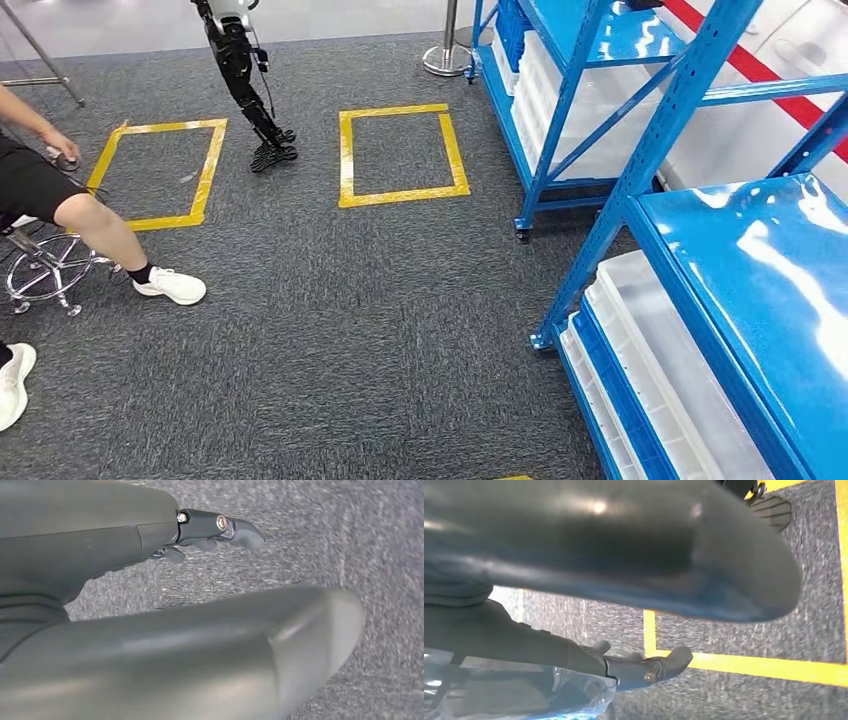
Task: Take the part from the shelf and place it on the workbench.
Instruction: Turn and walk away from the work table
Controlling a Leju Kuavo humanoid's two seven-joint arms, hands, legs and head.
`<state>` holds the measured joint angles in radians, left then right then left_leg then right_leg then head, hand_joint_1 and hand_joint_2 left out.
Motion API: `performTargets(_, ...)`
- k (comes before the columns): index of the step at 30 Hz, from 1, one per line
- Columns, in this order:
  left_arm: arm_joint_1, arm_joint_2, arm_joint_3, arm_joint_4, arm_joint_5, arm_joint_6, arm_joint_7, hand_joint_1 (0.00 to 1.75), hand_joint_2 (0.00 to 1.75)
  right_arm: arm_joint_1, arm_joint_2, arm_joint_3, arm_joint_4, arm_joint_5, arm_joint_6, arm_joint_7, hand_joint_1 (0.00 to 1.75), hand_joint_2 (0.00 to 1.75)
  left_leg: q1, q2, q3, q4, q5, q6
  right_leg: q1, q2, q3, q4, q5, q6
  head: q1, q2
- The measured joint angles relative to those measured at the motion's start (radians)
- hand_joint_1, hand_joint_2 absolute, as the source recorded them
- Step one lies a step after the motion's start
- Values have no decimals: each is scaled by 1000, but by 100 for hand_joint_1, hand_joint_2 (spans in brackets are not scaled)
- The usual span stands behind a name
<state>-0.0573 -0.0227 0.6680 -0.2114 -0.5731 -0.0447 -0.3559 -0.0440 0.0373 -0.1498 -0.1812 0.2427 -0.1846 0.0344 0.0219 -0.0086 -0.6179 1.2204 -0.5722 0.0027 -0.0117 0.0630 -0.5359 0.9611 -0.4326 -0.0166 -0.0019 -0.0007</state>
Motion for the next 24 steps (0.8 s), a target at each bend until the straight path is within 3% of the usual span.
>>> performTargets(1,0,0,0,0,0,1,0,0,0,0,0,0,0,0,0,-1,0,0,1,-19,32,-73,41,5,0,14,0,2,0,0,0,0)
performTargets(3,-2,0,0,0,-1,1,1,0,0,-3,0,0,0,0,0,-3,0,0,0,-54,81,-185,90,12,6,39,-5,10,0,4,0,0)
performTargets(4,-3,0,0,0,-1,1,1,0,0,-4,0,0,0,0,0,-3,0,0,-2,-62,89,-207,96,15,6,49,-11,11,2,9,0,0)
performTargets(6,-9,-1,-1,0,-2,2,2,0,0,-2,0,-1,0,1,-1,-3,0,0,-7,-44,87,-213,101,25,5,64,-24,10,8,22,0,0)
performTargets(7,-13,-2,-1,0,-2,2,2,0,0,0,0,-1,0,2,-2,-2,0,0,-8,-33,88,-221,107,32,5,54,-32,15,7,27,1,0)
performTargets(9,-17,-4,-1,0,-3,2,2,0,0,0,0,-1,0,4,-3,0,0,0,-7,-9,89,-238,121,47,6,3,-67,72,-23,27,6,0)
performTargets(11,-16,-6,-1,0,-3,2,3,0,0,-4,2,-1,0,6,-4,1,0,0,-10,18,84,-242,126,53,1,-42,-131,205,-84,23,10,0)
performTargets(13,-15,-6,-1,0,-3,4,3,0,0,-4,2,-1,0,7,-4,1,0,0,-13,47,78,-242,127,52,-7,-52,-178,307,-120,32,11,0)
performTargets(14,-15,-7,-1,0,-3,5,3,0,0,-2,1,-1,0,8,-4,1,0,0,-13,60,77,-241,128,51,-11,-55,-170,301,-115,42,11,0)
performTargets(16,-15,-10,-1,0,-3,9,3,0,0,0,-1,-1,0,11,-4,1,0,0,-13,84,77,-240,129,46,-18,-84,-90,170,-71,65,12,0)
performTargets(18,-16,-11,-1,0,-3,13,2,0,0,-4,-2,-1,0,14,-4,1,0,0,-18,105,80,-236,125,33,-17,-130,-17,41,-34,68,12,0)
performTargets(19,-17,-11,0,0,-3,14,1,0,0,-6,-1,-1,0,15,-4,1,0,0,-20,115,83,-234,122,25,-14,-142,-4,13,-27,63,11,0)
performTargets(20,-18,-11,0,0,-2,14,1,0,0,-7,-1,-1,0,15,-4,1,0,0,-20,126,86,-234,120,18,-9,-138,-7,12,-25,54,10,0)
performTargets(22,-20,-12,0,0,-2,15,0,0,0,-6,-2,-1,0,16,-4,1,0,0,-13,135,91,-230,115,4,-12,-112,-9,10,-20,37,9,0)
performTargets(24,-21,-14,0,0,-1,16,-1,0,0,-6,-3,-1,0,17,-4,1,0,0,-4,90,73,-182,75,-8,-19,-89,-5,7,-12,18,5,0)
